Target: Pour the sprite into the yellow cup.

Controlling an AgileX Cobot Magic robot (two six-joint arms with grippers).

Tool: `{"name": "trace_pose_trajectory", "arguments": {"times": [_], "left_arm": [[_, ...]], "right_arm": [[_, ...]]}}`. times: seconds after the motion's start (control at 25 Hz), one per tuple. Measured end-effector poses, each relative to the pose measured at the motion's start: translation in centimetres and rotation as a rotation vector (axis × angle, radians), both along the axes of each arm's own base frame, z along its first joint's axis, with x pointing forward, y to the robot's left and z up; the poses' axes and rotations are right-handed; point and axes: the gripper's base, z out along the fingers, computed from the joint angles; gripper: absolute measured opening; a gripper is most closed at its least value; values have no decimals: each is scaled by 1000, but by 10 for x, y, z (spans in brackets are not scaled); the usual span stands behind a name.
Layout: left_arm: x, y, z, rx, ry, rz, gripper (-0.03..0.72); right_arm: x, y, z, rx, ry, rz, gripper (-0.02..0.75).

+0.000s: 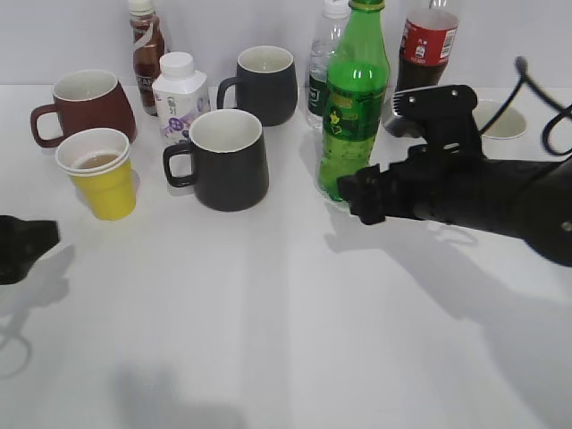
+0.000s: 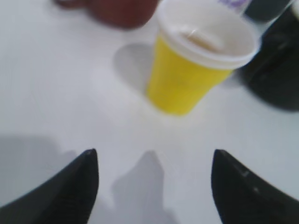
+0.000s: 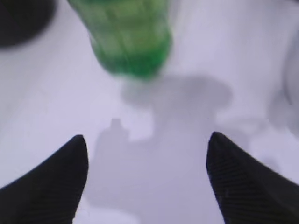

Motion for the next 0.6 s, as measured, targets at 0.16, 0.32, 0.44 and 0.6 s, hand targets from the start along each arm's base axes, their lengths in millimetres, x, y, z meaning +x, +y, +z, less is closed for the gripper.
{"name": "trace_pose_trajectory", "arguments": {"times": [0.16,0.32,0.44,0.6], "left_arm": [[-3,5,27,101,187,71,561],[-16,3,65,148,379,115,547],[-35,0,89,224,481,55,545],[-70,3,101,338,573,-64,544]], "right_arm": [[-11,-7,12,-61,97,-16,589],[-28,-20,29,-153,224,-46,589],[-43,-32,45,-257,348,-66,589],[-73,-51,69,-393,473,-50,589]]}}
